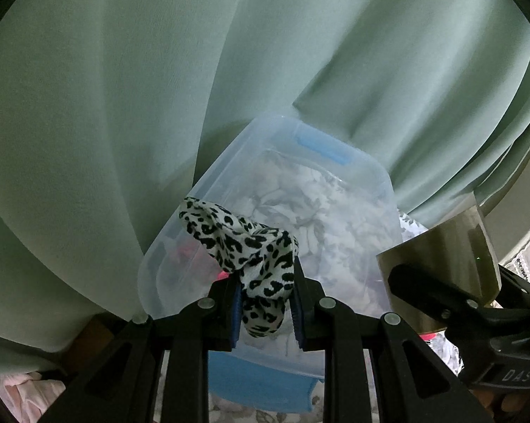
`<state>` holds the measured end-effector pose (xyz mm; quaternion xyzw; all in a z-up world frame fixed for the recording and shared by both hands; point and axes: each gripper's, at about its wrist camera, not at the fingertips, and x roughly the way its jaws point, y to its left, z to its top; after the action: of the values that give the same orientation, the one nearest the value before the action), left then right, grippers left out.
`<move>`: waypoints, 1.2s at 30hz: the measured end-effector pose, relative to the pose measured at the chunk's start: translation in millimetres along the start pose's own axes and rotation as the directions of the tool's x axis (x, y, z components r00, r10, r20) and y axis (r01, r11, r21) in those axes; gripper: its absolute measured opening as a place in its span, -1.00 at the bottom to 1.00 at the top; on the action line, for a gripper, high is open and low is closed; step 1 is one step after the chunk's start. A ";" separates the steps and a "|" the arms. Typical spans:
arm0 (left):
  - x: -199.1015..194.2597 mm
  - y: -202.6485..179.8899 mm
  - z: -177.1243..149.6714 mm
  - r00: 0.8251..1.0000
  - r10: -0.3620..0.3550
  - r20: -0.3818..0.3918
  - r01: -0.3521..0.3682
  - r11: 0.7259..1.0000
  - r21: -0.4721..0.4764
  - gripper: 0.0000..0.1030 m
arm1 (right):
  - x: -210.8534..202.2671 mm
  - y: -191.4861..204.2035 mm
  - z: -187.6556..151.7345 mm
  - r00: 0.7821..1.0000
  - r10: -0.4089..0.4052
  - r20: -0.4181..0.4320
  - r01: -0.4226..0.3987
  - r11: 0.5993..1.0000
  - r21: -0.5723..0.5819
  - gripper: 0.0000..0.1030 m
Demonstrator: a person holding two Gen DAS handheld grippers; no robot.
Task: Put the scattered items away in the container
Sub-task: 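Open the left gripper to drop the scrunchie into the clear box, then open the right gripper to drop the brown tape roll into the box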
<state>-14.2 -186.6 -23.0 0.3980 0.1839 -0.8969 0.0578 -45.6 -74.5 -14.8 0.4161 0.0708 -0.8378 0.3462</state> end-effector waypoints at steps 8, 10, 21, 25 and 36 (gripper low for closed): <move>3.8 1.1 1.2 1.000 0.012 -0.010 -0.012 1.000 0.001 -0.54 | 2.6 -1.8 -1.2 1.000 0.004 -0.014 -0.003 1.000 0.005 0.70; 3.6 1.1 1.0 1.000 0.013 -0.014 -0.013 1.000 0.003 -0.54 | 3.3 -1.9 -2.0 1.000 0.003 -0.016 -0.003 1.000 0.007 0.70; 4.2 3.6 0.8 0.999 0.025 -0.022 -0.025 1.000 -0.005 -0.32 | 3.5 2.3 -0.9 1.000 -0.001 -0.016 0.001 1.000 -0.005 0.70; 2.8 4.0 1.3 0.999 0.029 -0.014 -0.029 1.000 -0.008 0.06 | 2.9 3.0 -1.1 1.000 -0.001 -0.011 0.001 1.000 -0.008 0.71; 0.7 6.8 0.1 0.999 0.043 -0.020 -0.044 0.999 -0.019 0.11 | -2.6 4.2 -2.1 1.000 0.007 0.002 -0.007 1.000 -0.013 0.88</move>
<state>-13.0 -192.9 -25.4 0.4102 0.1846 -0.8896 0.0794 -40.6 -75.5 -13.5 0.4134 0.0744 -0.8365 0.3520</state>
